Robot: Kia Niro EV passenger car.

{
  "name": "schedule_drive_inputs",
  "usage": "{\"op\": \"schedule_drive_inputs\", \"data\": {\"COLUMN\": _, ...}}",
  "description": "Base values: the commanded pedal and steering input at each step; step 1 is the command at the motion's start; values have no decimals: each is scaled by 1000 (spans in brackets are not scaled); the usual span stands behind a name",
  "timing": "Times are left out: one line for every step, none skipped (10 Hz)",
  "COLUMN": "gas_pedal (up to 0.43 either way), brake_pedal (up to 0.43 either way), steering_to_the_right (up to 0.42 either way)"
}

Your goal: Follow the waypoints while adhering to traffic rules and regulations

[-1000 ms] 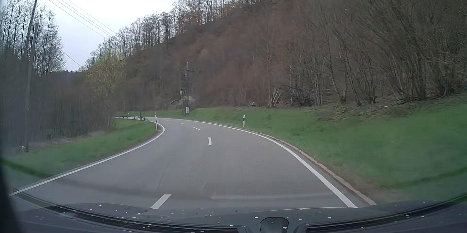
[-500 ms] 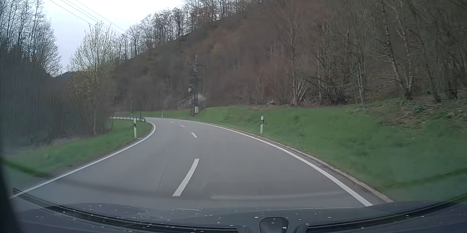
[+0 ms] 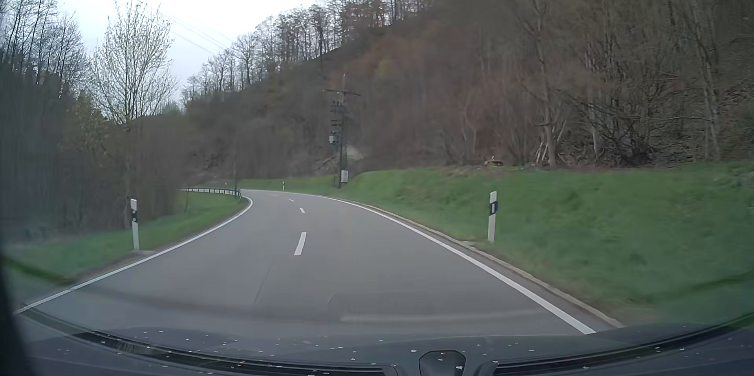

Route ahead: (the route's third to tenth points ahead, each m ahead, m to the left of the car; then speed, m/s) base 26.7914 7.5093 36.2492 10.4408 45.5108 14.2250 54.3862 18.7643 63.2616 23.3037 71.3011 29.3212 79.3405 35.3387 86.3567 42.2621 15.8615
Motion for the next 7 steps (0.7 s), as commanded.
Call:
{"op": "schedule_drive_inputs", "data": {"gas_pedal": 0, "brake_pedal": 0, "steering_to_the_right": -63}}
{"op": "schedule_drive_inputs", "data": {"gas_pedal": 0, "brake_pedal": 0, "steering_to_the_right": -63}}
{"op": "schedule_drive_inputs", "data": {"gas_pedal": 0, "brake_pedal": 0, "steering_to_the_right": -63}}
{"op": "schedule_drive_inputs", "data": {"gas_pedal": 47, "brake_pedal": 0, "steering_to_the_right": -61}}
{"op": "schedule_drive_inputs", "data": {"gas_pedal": 169, "brake_pedal": 0, "steering_to_the_right": -60}}
{"op": "schedule_drive_inputs", "data": {"gas_pedal": 240, "brake_pedal": 0, "steering_to_the_right": -59}}
{"op": "schedule_drive_inputs", "data": {"gas_pedal": 280, "brake_pedal": 0, "steering_to_the_right": -59}}
